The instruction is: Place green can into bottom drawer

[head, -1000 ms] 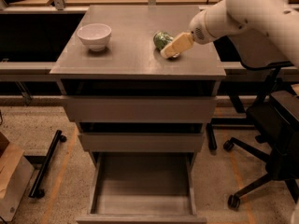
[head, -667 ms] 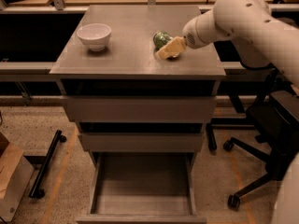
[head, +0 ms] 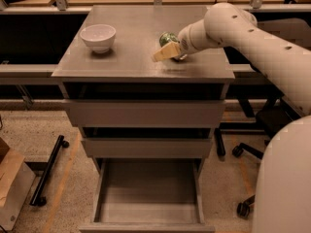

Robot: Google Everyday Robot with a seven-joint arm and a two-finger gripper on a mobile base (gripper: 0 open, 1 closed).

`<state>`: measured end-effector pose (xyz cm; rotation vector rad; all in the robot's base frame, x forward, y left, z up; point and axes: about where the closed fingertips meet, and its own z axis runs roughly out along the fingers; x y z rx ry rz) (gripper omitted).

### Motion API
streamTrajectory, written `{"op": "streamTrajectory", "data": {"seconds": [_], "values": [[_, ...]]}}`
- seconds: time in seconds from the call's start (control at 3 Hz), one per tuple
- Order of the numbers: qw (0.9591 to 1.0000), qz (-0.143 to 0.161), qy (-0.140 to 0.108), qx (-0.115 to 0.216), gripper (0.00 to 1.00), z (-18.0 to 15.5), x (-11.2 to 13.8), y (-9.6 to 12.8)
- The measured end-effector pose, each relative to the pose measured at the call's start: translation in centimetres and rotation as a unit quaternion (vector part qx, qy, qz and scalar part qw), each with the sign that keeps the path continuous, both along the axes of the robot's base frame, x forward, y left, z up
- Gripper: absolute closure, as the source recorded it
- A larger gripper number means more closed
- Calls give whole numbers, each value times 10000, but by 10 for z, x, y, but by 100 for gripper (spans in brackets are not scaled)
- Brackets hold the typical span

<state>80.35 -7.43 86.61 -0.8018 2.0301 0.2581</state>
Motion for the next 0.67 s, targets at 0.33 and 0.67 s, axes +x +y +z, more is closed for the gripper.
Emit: {"op": "streamTrajectory", "data": {"seconds": [0.33,0.67], "values": [[9999,-24,-19,134,18,-5,11,11],[9997,-84,30,212,41,-12,13,13]]}}
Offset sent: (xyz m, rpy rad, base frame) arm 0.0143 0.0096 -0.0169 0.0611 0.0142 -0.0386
